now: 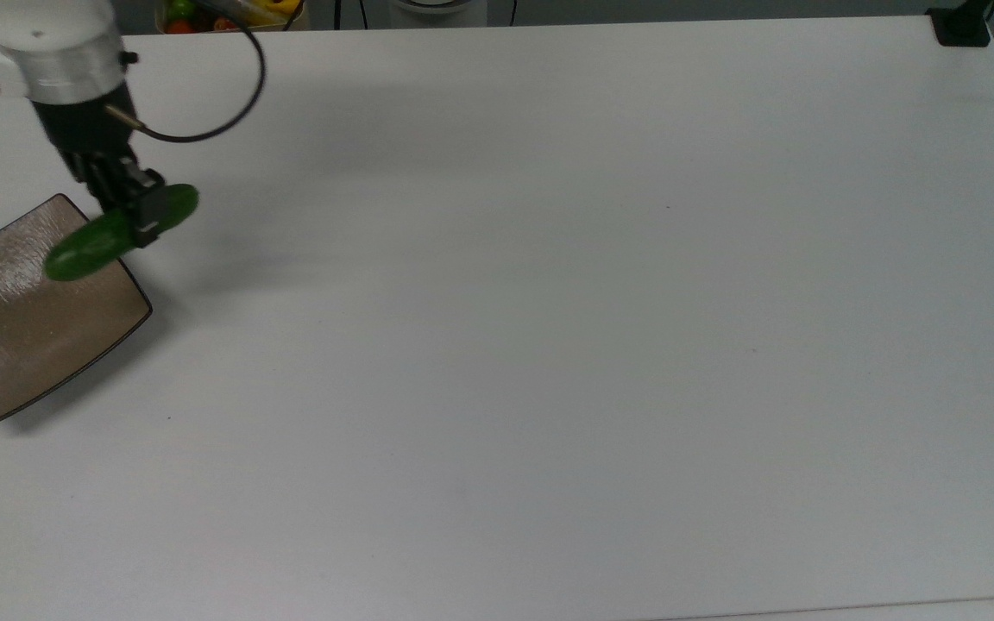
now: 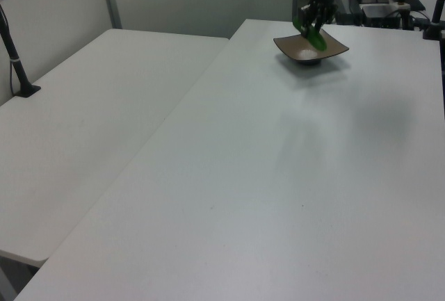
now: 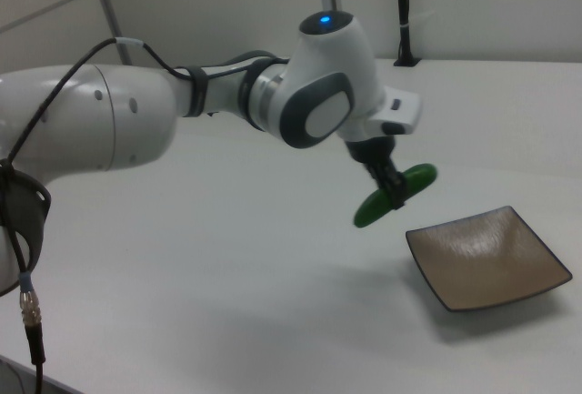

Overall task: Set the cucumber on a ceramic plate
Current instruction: 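Lift the cucumber and carry it over the brown square plate, then lower the cucumber onto the plate and open the gripper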

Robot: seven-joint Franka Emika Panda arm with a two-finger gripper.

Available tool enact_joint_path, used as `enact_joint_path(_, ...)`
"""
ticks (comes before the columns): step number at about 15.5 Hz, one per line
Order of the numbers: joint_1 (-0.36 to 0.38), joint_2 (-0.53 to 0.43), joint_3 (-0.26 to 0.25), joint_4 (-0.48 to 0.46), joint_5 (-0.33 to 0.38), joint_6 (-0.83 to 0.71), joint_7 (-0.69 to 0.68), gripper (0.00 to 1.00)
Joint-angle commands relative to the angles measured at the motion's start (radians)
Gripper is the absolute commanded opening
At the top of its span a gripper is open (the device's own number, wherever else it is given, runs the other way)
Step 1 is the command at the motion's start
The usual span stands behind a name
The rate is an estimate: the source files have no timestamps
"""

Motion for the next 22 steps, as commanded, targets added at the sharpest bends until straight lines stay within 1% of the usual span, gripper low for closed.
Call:
enact_joint_path(1, -0.050, 0.083, 0.000, 0.066, 0.032, 0.111, -0.014, 0.25)
enact_joint_path(4, -0.084, 0.146, 0.000, 0.120, 0.029, 0.139, -0.016, 0.26)
enact_joint_path(5, -0.088, 0.165, 0.000, 0.128, 0.027, 0.145, -0.016, 0.30)
enact_joint_path(6, -0.094, 0.178, 0.000, 0.137, 0.029, 0.156, -0.007, 0.49)
enact_joint_path(7, -0.096, 0.181, 0.000, 0.143, 0.029, 0.163, -0.005, 0.81)
enact_joint_path(8, -0.096, 0.181, 0.000, 0.143, 0.029, 0.165, 0.001, 1.00)
enact_joint_path(14, -0.093, 0.181, 0.002, 0.143, 0.029, 0.165, 0.004, 1.00)
enact_joint_path(18, -0.091, 0.167, 0.008, 0.142, 0.015, 0.146, 0.003, 1.00)
enact_joint_path(20, -0.087, 0.144, 0.008, 0.139, 0.014, 0.085, -0.003, 1.00)
enact_joint_path(22, -0.084, 0.105, 0.014, 0.136, -0.005, -0.019, -0.016, 1.00)
